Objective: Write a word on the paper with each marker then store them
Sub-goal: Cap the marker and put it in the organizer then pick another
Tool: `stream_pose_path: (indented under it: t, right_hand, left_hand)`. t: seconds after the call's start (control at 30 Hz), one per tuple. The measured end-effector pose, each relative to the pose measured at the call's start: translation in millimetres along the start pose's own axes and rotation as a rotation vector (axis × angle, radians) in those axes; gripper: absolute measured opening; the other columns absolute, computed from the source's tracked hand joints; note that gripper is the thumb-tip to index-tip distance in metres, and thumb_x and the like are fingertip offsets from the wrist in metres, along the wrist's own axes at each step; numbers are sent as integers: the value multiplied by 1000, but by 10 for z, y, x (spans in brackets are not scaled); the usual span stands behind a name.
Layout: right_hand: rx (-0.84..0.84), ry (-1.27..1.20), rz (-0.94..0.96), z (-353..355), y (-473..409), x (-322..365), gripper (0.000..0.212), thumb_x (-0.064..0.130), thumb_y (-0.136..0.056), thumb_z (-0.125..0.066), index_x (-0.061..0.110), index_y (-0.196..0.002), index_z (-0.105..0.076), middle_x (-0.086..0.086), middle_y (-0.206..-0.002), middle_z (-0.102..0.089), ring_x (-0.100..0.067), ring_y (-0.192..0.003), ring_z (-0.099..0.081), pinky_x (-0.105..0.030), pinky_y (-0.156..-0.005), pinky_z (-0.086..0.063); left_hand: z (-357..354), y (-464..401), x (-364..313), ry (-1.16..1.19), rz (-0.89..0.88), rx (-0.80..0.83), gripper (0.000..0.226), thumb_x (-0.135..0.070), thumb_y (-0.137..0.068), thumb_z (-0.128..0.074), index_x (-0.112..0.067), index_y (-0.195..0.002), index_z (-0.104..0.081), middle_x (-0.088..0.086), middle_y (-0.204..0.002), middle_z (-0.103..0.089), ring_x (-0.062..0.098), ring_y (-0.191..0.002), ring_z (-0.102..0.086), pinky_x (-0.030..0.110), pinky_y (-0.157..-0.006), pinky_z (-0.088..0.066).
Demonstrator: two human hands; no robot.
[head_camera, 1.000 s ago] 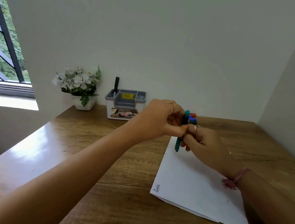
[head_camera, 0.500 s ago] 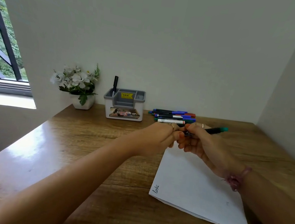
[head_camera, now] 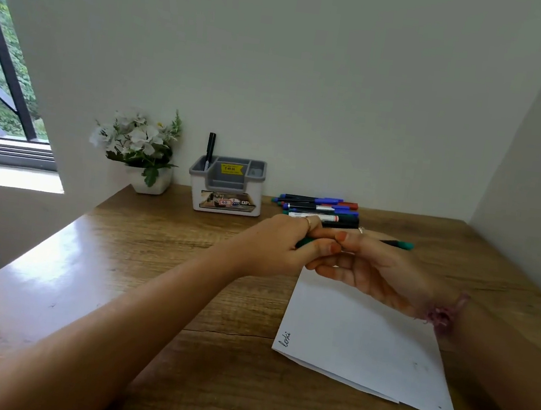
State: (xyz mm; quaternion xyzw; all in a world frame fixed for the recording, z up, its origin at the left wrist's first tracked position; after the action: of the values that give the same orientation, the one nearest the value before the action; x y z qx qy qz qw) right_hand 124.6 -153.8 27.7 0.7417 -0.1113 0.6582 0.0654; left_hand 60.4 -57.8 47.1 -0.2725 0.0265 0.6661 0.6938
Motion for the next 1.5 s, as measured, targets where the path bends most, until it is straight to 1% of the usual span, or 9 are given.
stream_pose_path:
  t: [0.23, 0.33, 0.53, 0.77, 0.87, 0.93, 1.17, 1.33, 1.5]
  right_hand:
    - [75, -18, -47, -20, 26, -22, 40, 37, -87, -58, 13, -119, -61, -17, -122, -63, -29, -113, -61, -29, -89, -52]
    - [89, 37, -86, 2, 43, -37, 45, 29, -88, -44, 11, -127, -52, -16, -124, -62, -28, -114, -60, -29, -91, -52]
    - [-36, 85, 5, 196, 54, 30, 44, 31, -83, -40, 13, -112, -67, -14, -99, -70, -23, -91, -68, -26, -75, -55]
    - [-53, 168, 38, 199, 70, -16, 21, 16, -77, -49, 13, -80, -70, -7, -66, -64, -15, -60, -62, -23, -52, -50]
    - [-12, 251, 33, 80, 60, -57, 12, 10, -75, -54, 9, -78, -67, -6, -60, -61, -14, -53, -58, -21, -49, -49]
    - [42, 307, -12, -17, 49, -114, 12, 8, -73, -57, 6, -84, -61, -4, -60, -63, -13, -54, -59, -21, -51, -50]
    - [157, 460, 11, -164, -2, -205, 15, -3, -74, -61, 7, -82, -68, -4, -68, -69, -10, -55, -59, -19, -53, -50]
    - [184, 491, 15, -239, -147, -277, 9, 4, -71, -62, 4, -80, -64, -6, -70, -70, -11, -48, -57, -18, -47, -48]
    - [104, 499, 77, -207, -135, -354, 5, 0, -75, -55, -1, -78, -58, -13, -64, -63, -12, -45, -53, -18, -43, -45]
  left_hand:
    - [-37, 16, 15, 70, 34, -62, 28, -45, -90, -53, -20, -77, -57, -5, -58, -55, 6, -50, -48, 17, -48, -34]
    - [-58, 24, 102, 120, 101, -53, 46, -56, -85, -51, -12, -85, -63, 8, -67, -62, 16, -57, -52, 26, -54, -39]
    - [-64, 116, 331, 185, 243, 71, 62, -76, -77, -35, -29, -116, -46, -4, -107, -60, 8, -92, -55, 25, -74, -45]
    - [-156, 269, 602, 86, 212, 301, 48, -59, -77, -62, -50, -122, -46, -14, -135, -48, 7, -121, -45, 37, -103, -40]
    - [-189, 260, 495, 74, 177, 370, 43, -62, -76, -61, -56, -116, -48, -21, -128, -51, -4, -114, -46, 25, -96, -38]
    - [-223, 267, 444, 30, 182, 432, 25, -54, -81, -62, -57, -101, -48, -29, -100, -50, -15, -89, -46, 12, -77, -34]
    - [-274, 256, 444, -42, 112, 444, 54, -64, -71, -63, -47, -121, -50, 1, -115, -59, 17, -101, -53, 40, -90, -44]
    - [-269, 232, 476, -16, 107, 398, 42, -71, -64, -62, -60, -100, -46, -1, -97, -62, 11, -82, -53, 30, -69, -41]
    - [-288, 240, 489, -10, 113, 431, 59, -65, -68, -64, -46, -122, -50, -11, -90, -58, 2, -76, -48, 22, -64, -33]
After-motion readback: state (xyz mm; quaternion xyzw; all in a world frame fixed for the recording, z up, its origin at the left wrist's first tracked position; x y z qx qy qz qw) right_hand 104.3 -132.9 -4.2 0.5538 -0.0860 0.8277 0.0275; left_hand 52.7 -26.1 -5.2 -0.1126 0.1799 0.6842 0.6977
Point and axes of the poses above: each hand's wrist, its own y-axis away from the middle knuckle, its own z-axis out of the back of the hand, x = y × z, the point moved 6 cm from there along -y, towards the middle knuckle
